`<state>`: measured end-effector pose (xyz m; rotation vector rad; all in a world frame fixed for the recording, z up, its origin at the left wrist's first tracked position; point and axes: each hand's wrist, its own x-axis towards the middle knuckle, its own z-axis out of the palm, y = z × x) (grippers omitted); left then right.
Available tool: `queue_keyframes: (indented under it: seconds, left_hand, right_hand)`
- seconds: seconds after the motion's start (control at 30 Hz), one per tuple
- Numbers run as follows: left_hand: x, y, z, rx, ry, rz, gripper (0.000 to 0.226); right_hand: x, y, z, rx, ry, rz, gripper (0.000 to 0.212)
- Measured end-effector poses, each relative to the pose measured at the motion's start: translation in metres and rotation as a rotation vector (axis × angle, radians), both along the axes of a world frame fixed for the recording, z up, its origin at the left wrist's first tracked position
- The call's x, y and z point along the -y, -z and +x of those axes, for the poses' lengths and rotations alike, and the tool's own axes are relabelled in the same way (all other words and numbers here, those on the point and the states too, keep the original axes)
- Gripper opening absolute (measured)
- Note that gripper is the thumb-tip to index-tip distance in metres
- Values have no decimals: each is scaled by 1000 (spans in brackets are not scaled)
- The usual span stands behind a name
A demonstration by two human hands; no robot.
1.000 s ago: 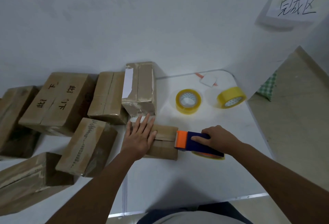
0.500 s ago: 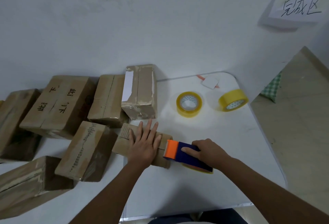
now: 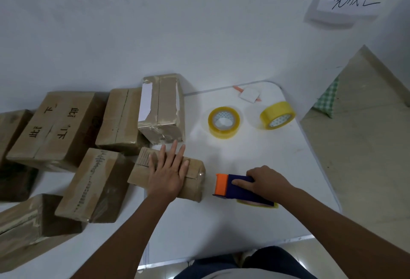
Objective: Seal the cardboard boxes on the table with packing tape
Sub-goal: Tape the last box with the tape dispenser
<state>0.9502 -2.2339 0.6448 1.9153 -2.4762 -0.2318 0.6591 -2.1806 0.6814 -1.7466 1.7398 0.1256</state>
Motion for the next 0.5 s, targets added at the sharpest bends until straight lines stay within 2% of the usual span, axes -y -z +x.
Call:
queue_keyframes:
  seconds: [0.1,0.23,0.4,0.5]
  left_hand:
    - [-2,-15,-11,55,59,-60,59]
    - [-22,-21,-43,-129,-8,104,79]
    - [-30,6,-42,-7,-18,73,79]
    - [-31,8,-44,-19,-19,78,77]
  right_hand:
    - [1,-2,8,-41,15,-6,66]
    - [-1,-6,12,-68,33,-5,60]
    - [-4,-14,7,-24,-4,88,44]
    - [-9,-21,-2,-19,-18,67,47]
